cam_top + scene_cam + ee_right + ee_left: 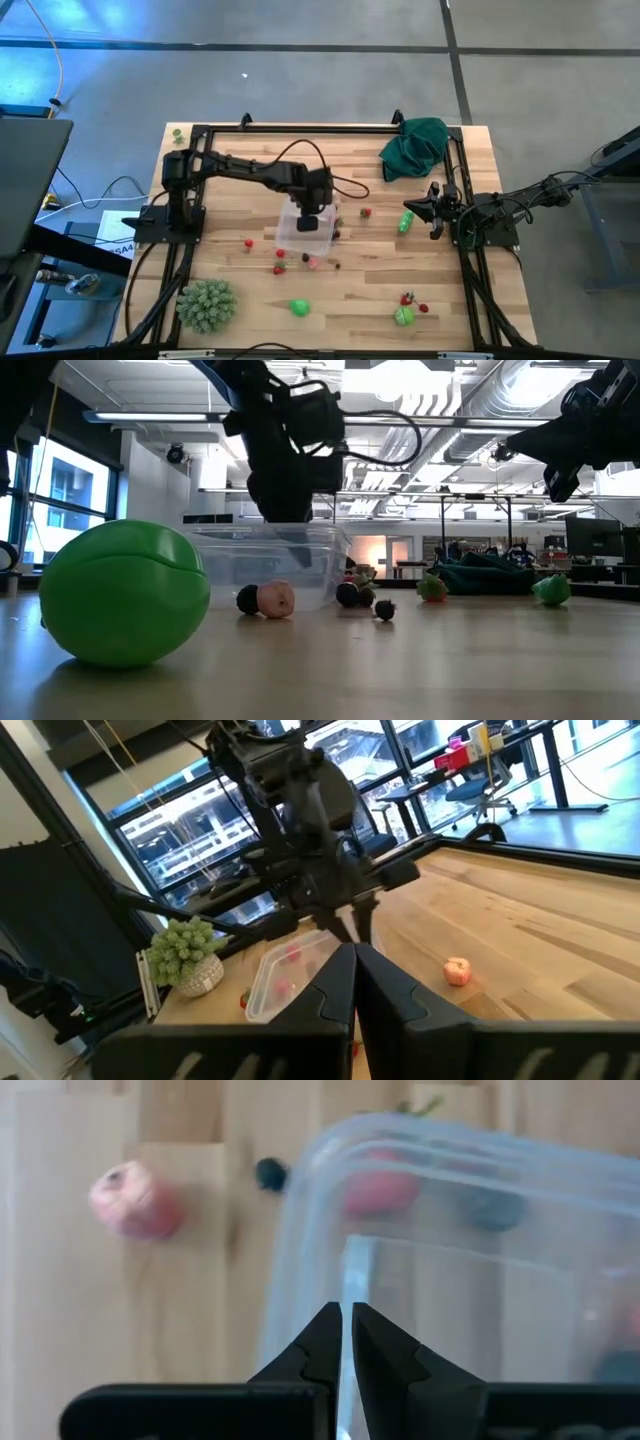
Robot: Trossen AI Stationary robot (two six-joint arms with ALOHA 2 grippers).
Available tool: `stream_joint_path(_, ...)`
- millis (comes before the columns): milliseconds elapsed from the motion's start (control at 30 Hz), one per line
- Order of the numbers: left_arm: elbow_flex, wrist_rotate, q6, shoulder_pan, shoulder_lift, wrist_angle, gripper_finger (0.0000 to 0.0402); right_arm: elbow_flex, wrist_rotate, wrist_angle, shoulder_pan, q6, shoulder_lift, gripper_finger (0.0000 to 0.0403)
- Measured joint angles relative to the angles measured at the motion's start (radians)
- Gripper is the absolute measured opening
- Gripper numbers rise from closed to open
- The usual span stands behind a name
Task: Pick and placing Produce into tupperware
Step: Prepare the transparent container
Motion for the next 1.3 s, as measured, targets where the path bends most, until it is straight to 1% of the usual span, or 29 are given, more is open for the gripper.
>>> stream_joint_path(167,0.0,-0.027,0.022,0.044,0.001,-0.004,0.0019,0.0,-0.001,0.0,0.0,0.0,0.0,0.0)
stream_joint_path(333,0.0,-0.031,0.029,0.08,0.001,-0.013,0.0019,0.0,-0.001,0.0,0.0,0.0,0.0,0.0)
stream_joint_path(500,0.0,-0.031,0.049,0.082,0.001,-0.04,0.0019,0.0,-0.002,0.0,0.0,0.0,0.0,0.0)
stream_joint_path(700,0.0,-0.036,0.039,0.082,0.001,-0.145,0.0019,0.0,-0.004,0.0,0.0,0.0,0.0,0.0)
stream_joint_path(900,0.0,-0.114,-0.003,0.082,0.001,-0.259,0.0019,0.0,-0.024,0.0,0.0,0.0,0.0,0.0)
stream_joint_path(1100,0.0,-0.121,-0.023,0.082,0.001,-0.304,0.0019,0.0,-0.038,-0.001,0.0,0.0,0.0,0.0)
stream_joint_path(1300,0.0,-0.166,-0.032,0.082,0.001,-0.36,0.0019,0.0,-0.041,-0.001,0.0,0.0,0.0,0.0)
